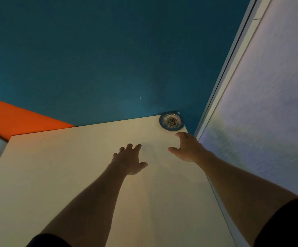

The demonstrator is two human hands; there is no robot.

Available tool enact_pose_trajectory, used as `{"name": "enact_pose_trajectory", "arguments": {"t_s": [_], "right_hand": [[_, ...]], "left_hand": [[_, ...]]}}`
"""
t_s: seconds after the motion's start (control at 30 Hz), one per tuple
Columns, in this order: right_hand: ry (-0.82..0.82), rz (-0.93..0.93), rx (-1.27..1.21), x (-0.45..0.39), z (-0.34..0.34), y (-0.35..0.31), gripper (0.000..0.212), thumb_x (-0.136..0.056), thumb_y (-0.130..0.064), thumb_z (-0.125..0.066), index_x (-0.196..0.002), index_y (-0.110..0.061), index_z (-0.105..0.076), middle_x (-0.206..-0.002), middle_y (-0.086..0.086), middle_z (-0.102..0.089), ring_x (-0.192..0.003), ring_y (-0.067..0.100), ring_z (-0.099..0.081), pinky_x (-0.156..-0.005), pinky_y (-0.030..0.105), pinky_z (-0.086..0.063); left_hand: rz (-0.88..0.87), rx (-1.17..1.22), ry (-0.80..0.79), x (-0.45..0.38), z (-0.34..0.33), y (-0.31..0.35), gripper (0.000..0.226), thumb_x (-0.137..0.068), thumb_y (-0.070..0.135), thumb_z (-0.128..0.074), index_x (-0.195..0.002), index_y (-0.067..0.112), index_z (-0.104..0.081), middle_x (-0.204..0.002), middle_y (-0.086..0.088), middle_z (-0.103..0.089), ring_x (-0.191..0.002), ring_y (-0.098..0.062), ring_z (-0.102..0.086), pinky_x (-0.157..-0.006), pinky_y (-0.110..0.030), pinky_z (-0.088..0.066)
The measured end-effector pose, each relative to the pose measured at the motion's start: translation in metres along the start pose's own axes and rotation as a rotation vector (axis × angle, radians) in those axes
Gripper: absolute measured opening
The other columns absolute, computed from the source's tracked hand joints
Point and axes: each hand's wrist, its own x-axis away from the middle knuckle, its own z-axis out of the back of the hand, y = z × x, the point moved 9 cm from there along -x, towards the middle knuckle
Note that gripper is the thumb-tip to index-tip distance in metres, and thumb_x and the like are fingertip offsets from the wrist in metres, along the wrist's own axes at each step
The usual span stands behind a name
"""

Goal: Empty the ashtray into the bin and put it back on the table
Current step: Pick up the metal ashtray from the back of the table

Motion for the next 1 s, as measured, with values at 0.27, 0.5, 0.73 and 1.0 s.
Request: {"name": "enact_pose_trajectory", "arguments": {"t_s": [0.27,0.5,0.73,1.0], "right_hand": [[0.075,-0.08,-0.264,-0.063,-0.008,0.026,0.073,-0.089,-0.049,-0.061,-0.147,-0.014,-0.034,-0.151,0.013,-0.044,-0.137,0.033,-0.044,-0.106,0.042,-0.043],[0.235,-0.32,-0.671,-0.099,-0.007,0.064,0.046,-0.091,-0.036,-0.063,-0.126,-0.009,-0.052,-0.114,0.012,-0.065,-0.101,0.028,-0.066,-0.079,0.036,-0.054],[0.244,-0.408,-0.968,-0.119,-0.015,0.077,0.032,-0.096,-0.025,-0.06,-0.115,0.001,-0.058,-0.097,0.018,-0.072,-0.082,0.027,-0.074,-0.069,0.035,-0.063],[0.245,-0.454,-1.013,-0.134,-0.013,0.08,0.03,-0.094,-0.029,-0.063,-0.108,-0.001,-0.062,-0.095,0.018,-0.072,-0.071,0.026,-0.072,-0.072,0.039,-0.063]], "left_hand": [[-0.031,-0.017,0.008,-0.061,-0.015,0.009,0.086,-0.085,0.059,-0.058,-0.153,0.031,-0.012,-0.162,-0.005,-0.016,-0.145,-0.033,-0.02,-0.109,-0.053,-0.036],[-0.048,-0.109,-0.03,-0.099,-0.015,0.02,0.095,-0.078,0.07,-0.058,-0.151,0.04,-0.004,-0.164,-0.005,-0.006,-0.145,-0.041,-0.018,-0.104,-0.056,-0.04],[-0.039,-0.219,-0.079,-0.118,-0.009,0.034,0.107,-0.072,0.07,-0.064,-0.15,0.047,0.005,-0.164,-0.013,0.006,-0.137,-0.05,-0.031,-0.1,-0.054,-0.046],[-0.063,-0.283,-0.09,-0.127,-0.006,0.041,0.113,-0.068,0.069,-0.069,-0.15,0.047,0.005,-0.162,-0.02,0.0,-0.134,-0.041,-0.04,-0.1,-0.053,-0.044]]}}
